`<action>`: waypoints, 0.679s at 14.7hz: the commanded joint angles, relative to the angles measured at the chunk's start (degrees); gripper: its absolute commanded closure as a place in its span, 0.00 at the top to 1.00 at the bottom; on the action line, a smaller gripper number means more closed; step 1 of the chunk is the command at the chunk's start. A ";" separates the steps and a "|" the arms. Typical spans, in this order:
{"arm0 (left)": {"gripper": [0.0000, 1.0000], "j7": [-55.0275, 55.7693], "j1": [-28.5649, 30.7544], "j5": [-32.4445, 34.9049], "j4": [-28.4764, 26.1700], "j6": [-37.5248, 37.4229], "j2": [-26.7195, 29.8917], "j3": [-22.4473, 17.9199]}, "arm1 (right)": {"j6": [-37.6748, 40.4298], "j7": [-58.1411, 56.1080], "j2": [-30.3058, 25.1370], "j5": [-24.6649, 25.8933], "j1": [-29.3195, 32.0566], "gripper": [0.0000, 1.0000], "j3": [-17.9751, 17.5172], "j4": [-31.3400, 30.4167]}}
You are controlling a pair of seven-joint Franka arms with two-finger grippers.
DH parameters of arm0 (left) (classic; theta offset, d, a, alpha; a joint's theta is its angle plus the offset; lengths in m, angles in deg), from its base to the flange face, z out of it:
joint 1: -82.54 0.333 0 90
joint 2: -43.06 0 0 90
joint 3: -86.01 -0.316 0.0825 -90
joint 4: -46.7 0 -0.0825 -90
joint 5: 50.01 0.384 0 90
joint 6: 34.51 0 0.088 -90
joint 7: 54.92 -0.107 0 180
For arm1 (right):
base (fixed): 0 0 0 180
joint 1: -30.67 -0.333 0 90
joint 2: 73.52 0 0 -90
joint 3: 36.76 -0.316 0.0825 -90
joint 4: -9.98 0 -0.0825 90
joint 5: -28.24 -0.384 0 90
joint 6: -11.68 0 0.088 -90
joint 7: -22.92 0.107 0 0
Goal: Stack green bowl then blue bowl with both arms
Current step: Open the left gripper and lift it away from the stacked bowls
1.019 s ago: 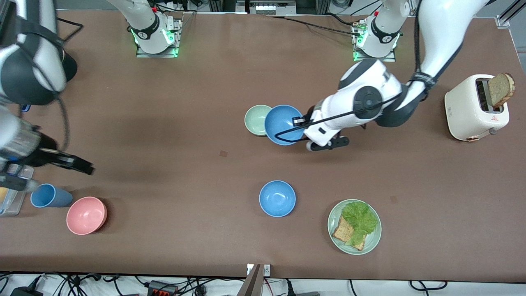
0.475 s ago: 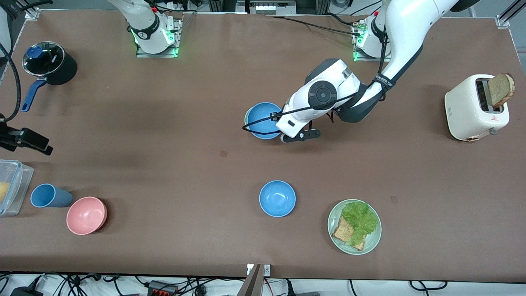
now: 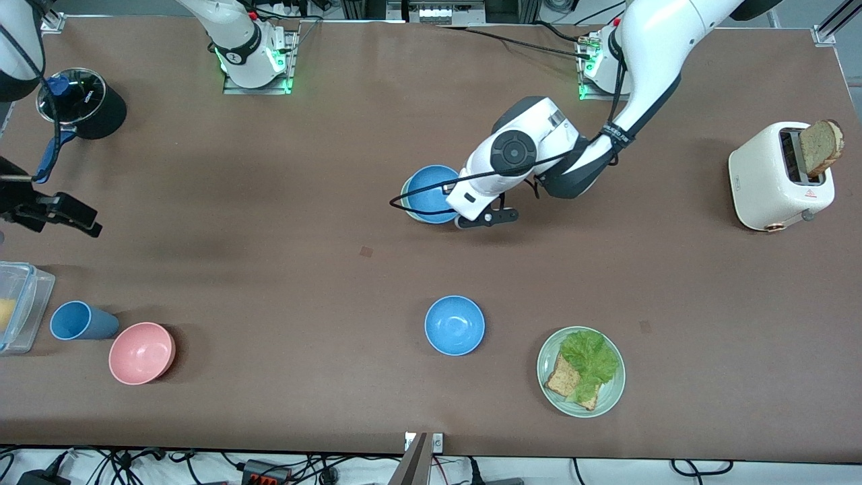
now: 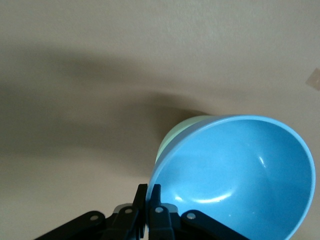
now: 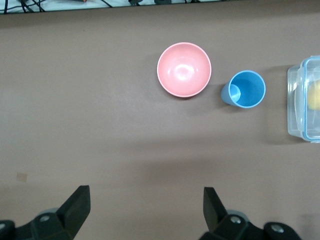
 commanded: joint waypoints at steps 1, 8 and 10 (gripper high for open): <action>0.00 1.95 -2.88 2.00 0.28 0.68 -0.17 -1.57 | -1.55 -0.88 -4.92 0.90 0.12 1.00 -0.48 -6.58; 0.00 3.72 -6.31 2.88 0.28 2.35 -1.05 -4.38 | -1.04 -3.08 -5.36 0.90 0.39 1.00 -0.31 -6.94; 0.00 4.41 -7.63 2.88 0.37 3.57 -1.31 -5.44 | 0.30 -2.90 -5.62 0.81 0.39 1.00 -0.31 -6.41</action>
